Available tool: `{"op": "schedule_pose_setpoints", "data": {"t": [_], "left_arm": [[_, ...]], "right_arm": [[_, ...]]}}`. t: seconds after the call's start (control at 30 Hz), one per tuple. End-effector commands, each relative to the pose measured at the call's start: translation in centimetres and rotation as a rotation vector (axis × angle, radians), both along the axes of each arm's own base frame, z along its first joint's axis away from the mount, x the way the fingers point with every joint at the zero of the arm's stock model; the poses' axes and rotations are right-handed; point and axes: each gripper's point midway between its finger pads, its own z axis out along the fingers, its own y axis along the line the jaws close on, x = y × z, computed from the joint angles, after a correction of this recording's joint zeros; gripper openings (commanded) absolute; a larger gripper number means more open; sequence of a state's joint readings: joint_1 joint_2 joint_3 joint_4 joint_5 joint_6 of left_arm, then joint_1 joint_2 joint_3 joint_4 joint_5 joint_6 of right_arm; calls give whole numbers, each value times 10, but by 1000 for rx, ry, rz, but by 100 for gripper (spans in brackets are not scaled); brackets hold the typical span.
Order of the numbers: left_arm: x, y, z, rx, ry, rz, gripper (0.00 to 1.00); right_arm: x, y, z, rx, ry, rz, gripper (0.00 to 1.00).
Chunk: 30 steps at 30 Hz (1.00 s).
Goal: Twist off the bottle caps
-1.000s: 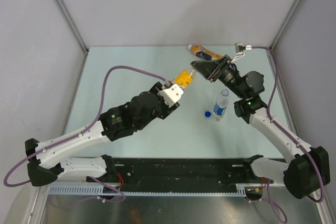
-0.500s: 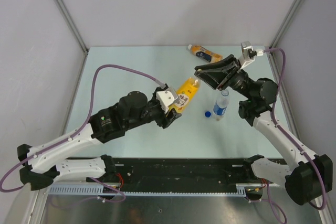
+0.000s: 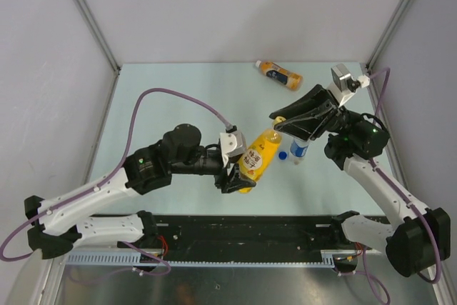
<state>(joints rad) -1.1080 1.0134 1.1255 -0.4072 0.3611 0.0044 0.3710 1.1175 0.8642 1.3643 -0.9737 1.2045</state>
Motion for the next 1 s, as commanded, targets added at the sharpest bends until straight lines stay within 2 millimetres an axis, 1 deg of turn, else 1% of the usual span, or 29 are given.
{"op": "schedule_pose_setpoints", "data": {"t": [0.0, 0.17, 0.3, 0.33, 0.4, 0.47, 0.53, 0.6, 0.7, 0.77, 0.8, 0.97], "left_arm": [[-56, 3, 63, -234, -141, -308, 0], [-53, 6, 57, -233, -142, -277, 0], [-44, 6, 51, -220, -143, -227, 0], [-41, 5, 50, -215, -144, -212, 0], [-35, 5, 46, -206, -147, -174, 0], [-26, 6, 42, -195, -151, -125, 0], [-19, 7, 37, -181, -151, -84, 0], [-13, 7, 32, -169, -153, -54, 0], [-8, 7, 26, -152, -154, -25, 0], [-5, 7, 21, -142, -152, -15, 0], [-4, 6, 19, -136, -153, -8, 0], [6, 10, 11, -115, -166, 46, 0]], "right_arm": [[-2, 0, -18, -44, -40, 54, 0], [-2, 0, -18, -46, -53, 48, 0], [3, 0, -18, -45, -25, 35, 0], [5, 0, -18, -46, -17, 29, 2], [10, 1, -16, -40, 3, 13, 12], [13, 0, -13, -30, 19, -7, 29], [15, -2, -9, -18, 25, -32, 49], [18, -3, -5, -10, 39, -67, 67], [23, -5, -1, -1, 59, -116, 87], [24, -7, 2, 6, 69, -141, 96], [24, -9, 4, 11, 72, -153, 97], [16, -16, 14, 33, 59, -196, 99]]}}
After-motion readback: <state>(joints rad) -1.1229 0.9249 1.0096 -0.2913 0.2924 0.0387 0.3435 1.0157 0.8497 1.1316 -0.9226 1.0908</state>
